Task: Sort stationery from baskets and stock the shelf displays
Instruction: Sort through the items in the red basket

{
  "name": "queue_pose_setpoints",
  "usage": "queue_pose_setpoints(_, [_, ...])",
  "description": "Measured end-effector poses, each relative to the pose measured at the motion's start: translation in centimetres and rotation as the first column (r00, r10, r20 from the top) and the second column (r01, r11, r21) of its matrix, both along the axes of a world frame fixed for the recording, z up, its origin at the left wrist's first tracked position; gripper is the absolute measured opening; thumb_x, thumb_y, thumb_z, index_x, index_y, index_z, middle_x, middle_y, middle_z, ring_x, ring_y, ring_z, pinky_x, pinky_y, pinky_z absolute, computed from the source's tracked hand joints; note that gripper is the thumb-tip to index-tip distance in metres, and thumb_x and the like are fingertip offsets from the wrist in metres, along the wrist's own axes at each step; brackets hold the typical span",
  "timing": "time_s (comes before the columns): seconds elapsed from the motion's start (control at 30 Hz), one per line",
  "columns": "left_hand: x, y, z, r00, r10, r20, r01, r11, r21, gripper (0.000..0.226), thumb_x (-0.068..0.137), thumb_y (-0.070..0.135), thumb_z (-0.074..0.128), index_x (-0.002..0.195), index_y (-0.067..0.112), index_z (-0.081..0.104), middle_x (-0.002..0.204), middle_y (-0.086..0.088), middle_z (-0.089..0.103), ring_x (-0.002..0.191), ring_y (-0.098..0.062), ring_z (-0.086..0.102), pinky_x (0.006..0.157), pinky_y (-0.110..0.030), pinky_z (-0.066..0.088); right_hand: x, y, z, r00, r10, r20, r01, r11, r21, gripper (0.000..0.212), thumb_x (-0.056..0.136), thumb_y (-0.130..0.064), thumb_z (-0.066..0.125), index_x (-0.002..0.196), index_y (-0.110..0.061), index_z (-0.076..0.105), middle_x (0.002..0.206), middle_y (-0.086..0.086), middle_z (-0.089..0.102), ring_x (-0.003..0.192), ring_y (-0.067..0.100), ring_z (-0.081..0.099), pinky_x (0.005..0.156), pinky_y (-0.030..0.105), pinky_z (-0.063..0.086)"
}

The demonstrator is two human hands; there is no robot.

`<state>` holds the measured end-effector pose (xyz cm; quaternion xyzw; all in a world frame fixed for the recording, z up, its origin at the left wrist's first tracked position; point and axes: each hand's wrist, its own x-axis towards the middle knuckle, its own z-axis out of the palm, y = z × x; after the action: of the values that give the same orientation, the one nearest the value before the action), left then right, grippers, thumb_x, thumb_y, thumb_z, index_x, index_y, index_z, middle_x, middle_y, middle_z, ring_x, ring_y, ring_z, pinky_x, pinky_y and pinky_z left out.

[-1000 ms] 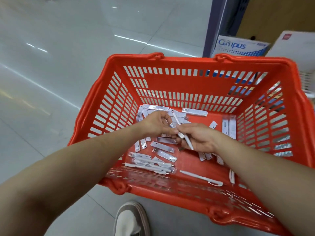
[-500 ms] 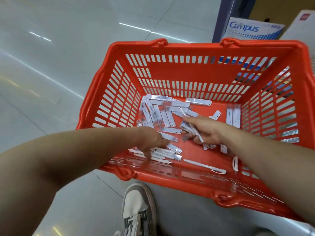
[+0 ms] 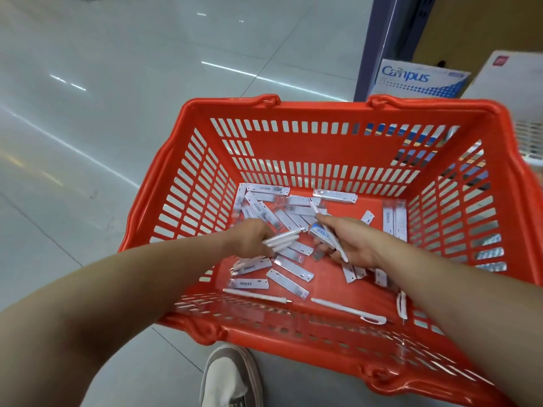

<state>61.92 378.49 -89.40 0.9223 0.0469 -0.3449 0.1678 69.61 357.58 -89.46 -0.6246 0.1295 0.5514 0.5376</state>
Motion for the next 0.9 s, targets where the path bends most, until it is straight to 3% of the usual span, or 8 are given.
queue_pose_setpoints(0.07, [0.4, 0.7, 0.6, 0.957, 0.285, -0.064, -0.291, 0.942, -0.167, 0.014, 0.091, 0.022, 0.067, 0.096, 0.010, 0.070, 0.081, -0.002, 0.069, 0.069, -0.013, 0.063, 0.059, -0.021, 0.045, 0.1, 0.1, 0.2, 1.000, -0.002, 0.015, 0.002, 1.000, 0.007, 0.029, 0.097, -0.039, 0.055, 0.095, -0.011, 0.062, 0.071, 0.006, 0.056, 0.056, 0.013, 0.049, 0.041, 0.021, 0.033])
queue_pose_setpoints(0.17, [1.4, 1.1, 2.3, 0.785, 0.565, -0.254, -0.613, 0.648, -0.453, 0.015, 0.096, 0.013, 0.058, 0.104, 0.003, 0.066, 0.081, -0.006, 0.073, 0.074, -0.017, 0.070, 0.071, -0.032, 0.055, 0.2, 0.4, 1.1, 1.000, -0.025, -0.007, 0.026, 0.998, 0.055, 0.020, 0.096, -0.030, 0.059, 0.097, -0.011, 0.062, 0.072, 0.006, 0.057, 0.059, 0.013, 0.051, 0.044, 0.021, 0.040])
queue_pose_setpoints(0.27, [2.5, -0.3, 4.4, 0.665, 0.624, -0.412, -0.709, 0.352, -0.612, 0.020, 0.099, 0.003, 0.048, 0.114, -0.005, 0.058, 0.086, -0.014, 0.068, 0.077, -0.024, 0.068, 0.074, -0.037, 0.057, 0.1, 1.2, 2.9, 0.993, -0.101, -0.064, 0.109, 0.983, 0.147, 0.013, 0.099, -0.019, 0.054, 0.103, -0.008, 0.061, 0.085, 0.012, 0.067, 0.077, 0.023, 0.064, 0.070, 0.034, 0.056])
queue_pose_setpoints(0.37, [3.4, -1.7, 6.6, 0.617, 0.644, -0.452, -0.728, 0.249, -0.639, 0.021, 0.099, 0.001, 0.044, 0.116, -0.002, 0.056, 0.081, -0.013, 0.065, 0.072, -0.021, 0.065, 0.069, -0.035, 0.059, -0.2, 2.2, 5.7, 0.987, -0.127, -0.102, 0.149, 0.955, 0.256, 0.018, 0.102, -0.015, 0.045, 0.102, -0.010, 0.061, 0.099, 0.016, 0.068, 0.094, 0.031, 0.065, 0.084, 0.048, 0.056])
queue_pose_setpoints(0.43, [3.7, -2.2, 8.2, 0.617, 0.666, -0.420, -0.720, 0.262, -0.643, 0.021, 0.100, 0.003, 0.042, 0.116, -0.003, 0.056, 0.080, -0.013, 0.062, 0.071, -0.022, 0.062, 0.069, -0.035, 0.056, -0.6, 2.8, 7.7, 0.983, -0.156, -0.101, 0.180, 0.934, 0.310, 0.019, 0.102, -0.015, 0.044, 0.101, -0.009, 0.062, 0.096, 0.017, 0.067, 0.095, 0.033, 0.064, 0.082, 0.050, 0.057])
queue_pose_setpoints(0.53, [3.7, -2.7, 10.9, 0.662, 0.715, -0.225, -0.661, 0.415, -0.626, 0.020, 0.101, 0.006, 0.037, 0.100, -0.003, 0.054, 0.073, -0.011, 0.052, 0.060, -0.018, 0.049, 0.057, -0.030, 0.045, -1.4, 3.6, 10.0, 0.978, -0.202, -0.047, 0.205, 0.912, 0.355, 0.020, 0.102, -0.010, 0.045, 0.111, -0.006, 0.062, 0.106, 0.022, 0.069, 0.105, 0.035, 0.067, 0.091, 0.058, 0.052])
queue_pose_setpoints(0.7, [2.8, -3.7, 15.2, 0.786, 0.618, -0.039, -0.462, 0.543, -0.702, 0.029, 0.103, 0.036, 0.043, 0.090, 0.012, 0.055, 0.053, 0.008, 0.050, 0.048, -0.008, 0.044, 0.047, -0.021, 0.037, -1.6, 3.1, 13.8, 0.982, -0.146, 0.123, 0.092, 0.926, 0.367, 0.022, 0.103, -0.010, 0.043, 0.114, -0.011, 0.062, 0.106, 0.014, 0.073, 0.101, 0.028, 0.070, 0.086, 0.052, 0.056])
queue_pose_setpoints(0.9, [5.9, -5.9, 18.5, 0.827, 0.560, 0.057, -0.240, 0.442, -0.865, 0.020, 0.097, 0.026, 0.055, 0.099, 0.010, 0.068, 0.078, -0.005, 0.072, 0.072, -0.017, 0.069, 0.061, -0.025, 0.056, 1.3, 0.3, 19.6, 0.930, -0.109, 0.350, 0.018, 0.967, 0.256, 0.026, 0.102, -0.007, 0.042, 0.118, -0.017, 0.061, 0.104, 0.012, 0.074, 0.092, 0.025, 0.073, 0.072, 0.047, 0.060])
